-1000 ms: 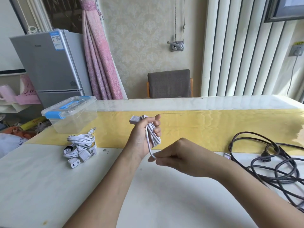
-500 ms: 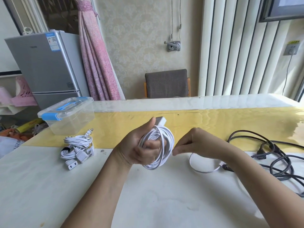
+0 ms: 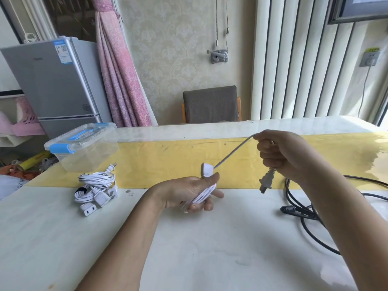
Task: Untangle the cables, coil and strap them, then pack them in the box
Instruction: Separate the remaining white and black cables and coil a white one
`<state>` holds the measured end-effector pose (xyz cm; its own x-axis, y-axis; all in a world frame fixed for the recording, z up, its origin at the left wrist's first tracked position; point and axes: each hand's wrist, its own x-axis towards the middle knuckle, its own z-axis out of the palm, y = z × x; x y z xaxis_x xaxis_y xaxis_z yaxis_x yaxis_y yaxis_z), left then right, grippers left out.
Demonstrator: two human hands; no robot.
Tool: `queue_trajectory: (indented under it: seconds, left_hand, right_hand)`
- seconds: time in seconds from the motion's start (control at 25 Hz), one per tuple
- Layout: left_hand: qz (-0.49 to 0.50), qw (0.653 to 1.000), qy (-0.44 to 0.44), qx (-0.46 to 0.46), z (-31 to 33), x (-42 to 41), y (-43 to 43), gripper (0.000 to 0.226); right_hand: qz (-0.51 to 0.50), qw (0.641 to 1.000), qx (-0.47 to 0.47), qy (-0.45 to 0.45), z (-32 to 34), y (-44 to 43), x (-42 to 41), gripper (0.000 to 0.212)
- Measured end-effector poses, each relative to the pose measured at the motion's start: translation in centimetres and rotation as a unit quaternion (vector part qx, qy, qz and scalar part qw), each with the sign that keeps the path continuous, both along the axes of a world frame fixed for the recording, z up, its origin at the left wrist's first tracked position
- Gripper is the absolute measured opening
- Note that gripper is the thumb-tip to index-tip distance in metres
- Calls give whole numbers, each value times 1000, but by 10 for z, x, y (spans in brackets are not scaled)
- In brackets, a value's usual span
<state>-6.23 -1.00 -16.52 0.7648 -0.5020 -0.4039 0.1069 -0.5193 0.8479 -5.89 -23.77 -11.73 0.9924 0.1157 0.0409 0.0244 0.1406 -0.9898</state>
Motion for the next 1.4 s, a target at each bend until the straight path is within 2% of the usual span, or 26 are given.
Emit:
queue_trajectory:
  seconds: [0.12, 0.24, 0.36, 0.44, 0.52, 0.64, 0.8, 0.84, 0.92, 0.96, 1.04, 1.12, 1.2, 1.28, 1.4]
  left_hand:
    - [108, 991, -1, -85, -2, 6, -2, 94]
    - [205, 961, 0, -187, -5, 13, -4, 103]
    - [255, 919, -11, -302, -5, 22, -1, 87]
    - [261, 894, -24, -364, -2, 25, 2, 78]
    - [266, 867, 1, -420, 1, 26, 5, 75]
    - [264, 816, 34, -514, 7, 22, 8, 62]
    - [244, 755, 86, -602, 11, 18, 8, 39]
    - [232, 747, 114, -612, 10, 18, 8, 38]
    - [129, 740, 197, -630, 9, 17, 10, 43]
    - [69, 748, 223, -621, 10, 15, 10, 47]
    - [1, 793, 216, -570, 11, 11, 11, 51]
    - [-78, 819, 235, -518, 11, 7, 9, 51]
    - [-146, 832, 260, -469, 10, 3, 7, 50]
    - [-184, 855, 262, -407, 9, 1, 6, 54]
    - [-187, 906, 234, -299, 9, 0, 7, 56]
  right_hand:
    - [44, 996, -16, -73, 7, 11, -14, 48]
    - [100, 987, -35, -119, 5, 28, -28, 36]
    - [165, 974, -62, -143, -1, 43, -36, 35]
    - [212, 962, -83, -151, -6, 50, -38, 35]
    - [261, 945, -126, -152, -12, 53, -39, 32]
    - [325, 894, -261, -162, -23, 59, -40, 25]
    - [356, 857, -356, -108, -38, 61, -29, 27]
    - [358, 853, -369, -94, -41, 58, -25, 27]
    - [363, 846, -384, -69, -43, 50, -18, 25]
    - [359, 848, -383, -67, -44, 46, -15, 23]
    - [332, 867, -363, -77, -42, 37, -9, 19]
    - [312, 886, -332, -83, -38, 32, -7, 15]
    - [309, 897, -306, -83, -36, 33, -8, 30]
    - [333, 892, -296, -80, -35, 33, -9, 35]
    - [412, 858, -300, -70, -34, 30, -9, 28]
